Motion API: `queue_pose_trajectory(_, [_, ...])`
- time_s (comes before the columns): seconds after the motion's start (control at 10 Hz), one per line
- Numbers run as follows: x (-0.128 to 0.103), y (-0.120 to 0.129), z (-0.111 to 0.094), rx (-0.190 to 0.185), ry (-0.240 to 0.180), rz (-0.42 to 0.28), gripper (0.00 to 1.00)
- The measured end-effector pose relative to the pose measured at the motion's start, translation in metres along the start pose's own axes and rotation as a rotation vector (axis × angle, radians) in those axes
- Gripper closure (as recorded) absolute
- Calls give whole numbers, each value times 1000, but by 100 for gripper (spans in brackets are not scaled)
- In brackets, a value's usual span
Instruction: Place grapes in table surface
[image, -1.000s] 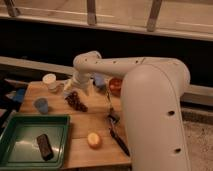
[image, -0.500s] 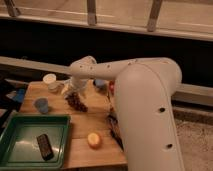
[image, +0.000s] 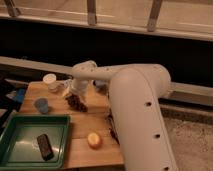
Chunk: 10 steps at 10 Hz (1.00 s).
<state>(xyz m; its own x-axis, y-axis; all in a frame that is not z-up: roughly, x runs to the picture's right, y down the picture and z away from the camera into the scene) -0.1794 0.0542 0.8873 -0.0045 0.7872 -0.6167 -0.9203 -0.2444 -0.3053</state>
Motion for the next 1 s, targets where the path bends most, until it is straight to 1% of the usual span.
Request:
queue_pose_trajectory(0.1, [-2,-2,7,-7,13,4,20])
queue_pose_trajectory(0.2, [-5,-2,15,-20,32,8,24])
queue_pose_trajectory(0.3, [-4,-2,21,-27,52,7,32])
queue_pose_trajectory(0.4, [-2,-2,26,-33,70,8,42])
queue_pose_trajectory(0.5, [-1,-3,28,-37,78,10,51])
queue_pose_trajectory(0.6, [2,-4,28,-37,85,13,63])
queue_pose_trajectory(1.0, [10,-8,29,-26,90,31,99])
